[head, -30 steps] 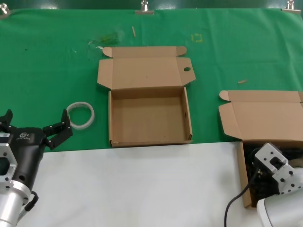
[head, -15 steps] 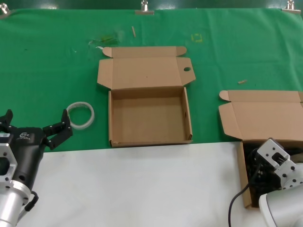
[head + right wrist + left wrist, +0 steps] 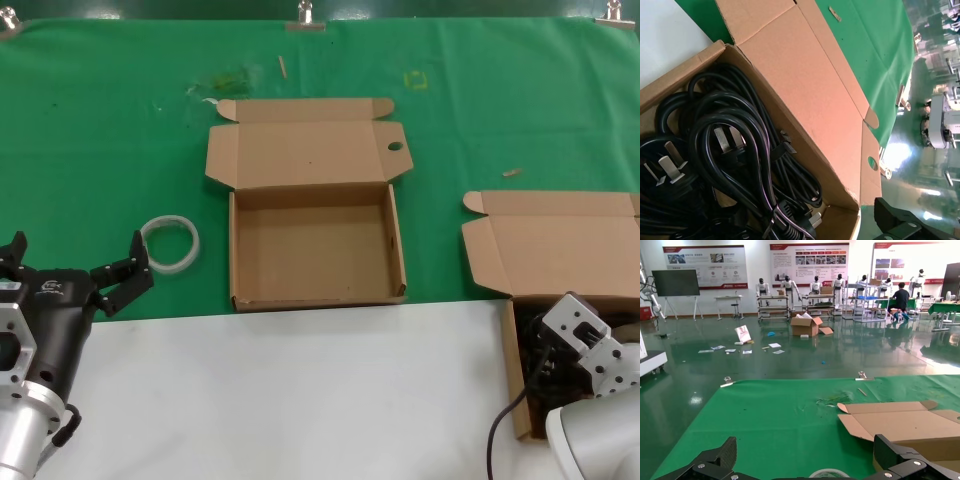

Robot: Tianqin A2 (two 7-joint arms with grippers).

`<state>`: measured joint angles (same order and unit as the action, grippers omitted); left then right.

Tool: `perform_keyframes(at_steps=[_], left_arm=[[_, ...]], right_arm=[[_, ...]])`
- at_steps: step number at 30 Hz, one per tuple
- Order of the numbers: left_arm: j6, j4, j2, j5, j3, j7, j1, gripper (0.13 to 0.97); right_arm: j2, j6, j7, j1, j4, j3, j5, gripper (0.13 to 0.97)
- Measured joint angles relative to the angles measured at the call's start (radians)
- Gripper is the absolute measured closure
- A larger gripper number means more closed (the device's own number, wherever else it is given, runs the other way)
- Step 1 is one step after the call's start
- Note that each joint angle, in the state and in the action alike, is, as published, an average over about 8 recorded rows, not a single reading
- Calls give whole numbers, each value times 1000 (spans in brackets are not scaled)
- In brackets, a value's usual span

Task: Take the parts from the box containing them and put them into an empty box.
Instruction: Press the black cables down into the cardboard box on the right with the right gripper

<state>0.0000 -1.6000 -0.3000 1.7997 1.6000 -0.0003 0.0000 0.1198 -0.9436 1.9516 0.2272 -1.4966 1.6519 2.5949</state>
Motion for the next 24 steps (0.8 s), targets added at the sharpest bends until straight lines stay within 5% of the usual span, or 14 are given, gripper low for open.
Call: perform_keyframes(at_steps=[15, 24], left_arm=[[0, 0, 0, 0, 0, 0, 0, 132], [0, 0, 0, 0, 0, 0, 0, 132]], right_arm=[[0, 9, -5, -1, 19, 9, -17, 394], [0, 6, -9, -17, 11, 16, -17, 607]])
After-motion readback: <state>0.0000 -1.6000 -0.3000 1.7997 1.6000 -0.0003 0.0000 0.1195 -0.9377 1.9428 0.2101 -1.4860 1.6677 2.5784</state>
